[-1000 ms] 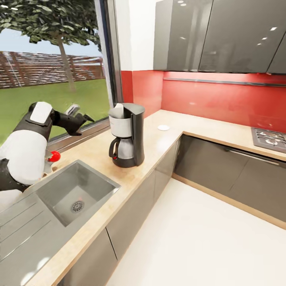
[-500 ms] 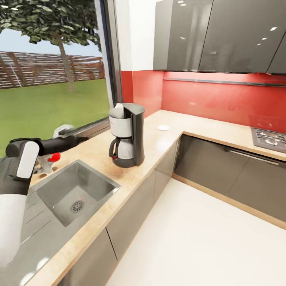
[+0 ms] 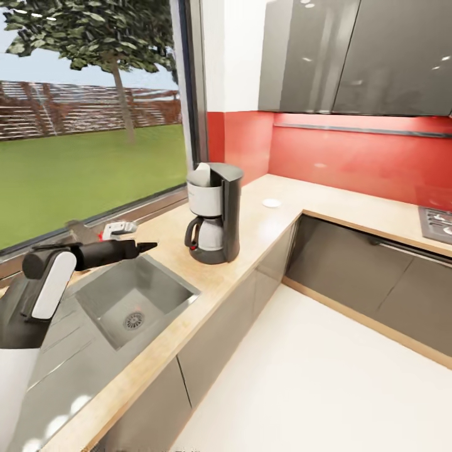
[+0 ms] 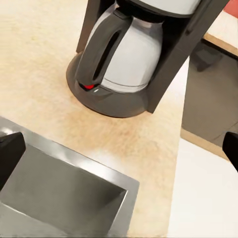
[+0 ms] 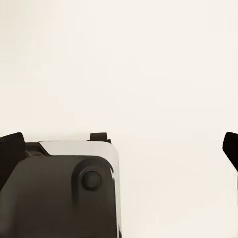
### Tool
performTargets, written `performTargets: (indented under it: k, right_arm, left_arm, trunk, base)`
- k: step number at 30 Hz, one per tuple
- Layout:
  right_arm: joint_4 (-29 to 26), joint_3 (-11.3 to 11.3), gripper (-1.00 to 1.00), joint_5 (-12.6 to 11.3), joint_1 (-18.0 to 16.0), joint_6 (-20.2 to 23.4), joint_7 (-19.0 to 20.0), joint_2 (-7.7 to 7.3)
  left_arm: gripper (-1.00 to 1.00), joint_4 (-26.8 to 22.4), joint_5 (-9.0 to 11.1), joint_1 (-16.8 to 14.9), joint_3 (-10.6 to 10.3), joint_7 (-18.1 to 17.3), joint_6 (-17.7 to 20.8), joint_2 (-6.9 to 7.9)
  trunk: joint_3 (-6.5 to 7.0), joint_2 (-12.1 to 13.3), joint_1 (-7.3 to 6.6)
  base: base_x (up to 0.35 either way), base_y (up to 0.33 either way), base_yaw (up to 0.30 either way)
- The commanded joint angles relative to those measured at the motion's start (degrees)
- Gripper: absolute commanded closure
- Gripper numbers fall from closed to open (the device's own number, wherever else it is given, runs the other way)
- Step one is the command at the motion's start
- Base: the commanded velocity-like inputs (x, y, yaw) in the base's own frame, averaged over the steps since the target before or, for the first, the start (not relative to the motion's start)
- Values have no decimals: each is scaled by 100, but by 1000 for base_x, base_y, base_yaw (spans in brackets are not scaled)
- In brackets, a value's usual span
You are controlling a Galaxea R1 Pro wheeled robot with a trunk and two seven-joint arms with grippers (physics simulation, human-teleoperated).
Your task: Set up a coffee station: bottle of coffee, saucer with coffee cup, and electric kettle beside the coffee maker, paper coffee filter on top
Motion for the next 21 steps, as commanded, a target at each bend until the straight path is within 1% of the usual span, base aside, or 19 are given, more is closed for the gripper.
performTargets:
  k: [1,3,6,8,9,10,11,14,17,18,19,20,21]
  right_arm:
    - [3,-19,-100,60,-3,-18,-9,3]
    - [3,-19,-100,56,-3,-17,-9,3]
    - [4,-19,-100,56,-3,-17,-9,3]
    - [-1,-19,-100,54,-3,-16,-9,3]
    - [-4,-19,-100,53,-3,-17,-9,3]
    - [-4,-19,-100,53,-3,-17,-9,3]
    - [-14,-19,-100,52,-3,-16,-9,3]
    - [-20,-19,-100,52,-3,-16,-9,3]
    - [-22,-19,-100,52,-3,-16,-9,3]
    - [-22,-19,-100,52,-3,-16,-9,3]
    - [-23,-19,-100,52,-3,-16,-9,3]
    - [-23,-19,-100,52,-3,-16,-9,3]
    - [-23,-19,-100,52,-3,-16,-9,3]
  left_arm:
    - [-100,-3,-56,-5,-83,-50,11,1]
    - [-100,-6,-61,-1,-196,-51,-13,1]
    - [-100,-8,-66,26,-258,-51,-135,1]
    - [-100,-8,-67,177,-276,-51,-247,-4]
    - [-100,-8,-68,316,-322,-56,-416,-12]
    - [-100,-8,-68,382,-383,-57,-532,-10]
    - [-100,-8,-352,663,-972,-59,-1028,-8]
    - [-100,-10,-398,677,-1015,-59,-1057,-12]
    - [-100,-14,-406,678,-1032,-59,-1062,-20]
    - [-100,-15,-407,678,-1068,-59,-1063,-25]
    - [-100,-23,-443,679,-1427,-54,-1150,-33]
    - [-100,-21,-474,679,-1509,-55,-1288,-34]
    - [-100,-20,-495,679,-1549,-56,-1378,-34]
  trunk:
    - [-12,-12,3]
    - [-12,-12,3]
    - [-12,-12,3]
    - [-12,-12,3]
    - [-12,-12,3]
    - [-12,-12,3]
    - [-12,-12,3]
    - [-12,-12,3]
    - [-12,-12,3]
    - [-12,-12,3]
    - [-12,-12,3]
    - [-12,-12,3]
    - [-12,-12,3]
  base:
    - [0,-215,274]
    - [0,-243,275]
    - [-105,-239,255]
    - [-219,-204,105]
    - [-152,-106,29]
    - [-78,-54,15]
    - [-4,-3,1]
    - [-2,-2,0]
    - [0,0,10]
    - [0,0,72]
    - [0,0,238]
    - [0,0,253]
    - [0,0,258]
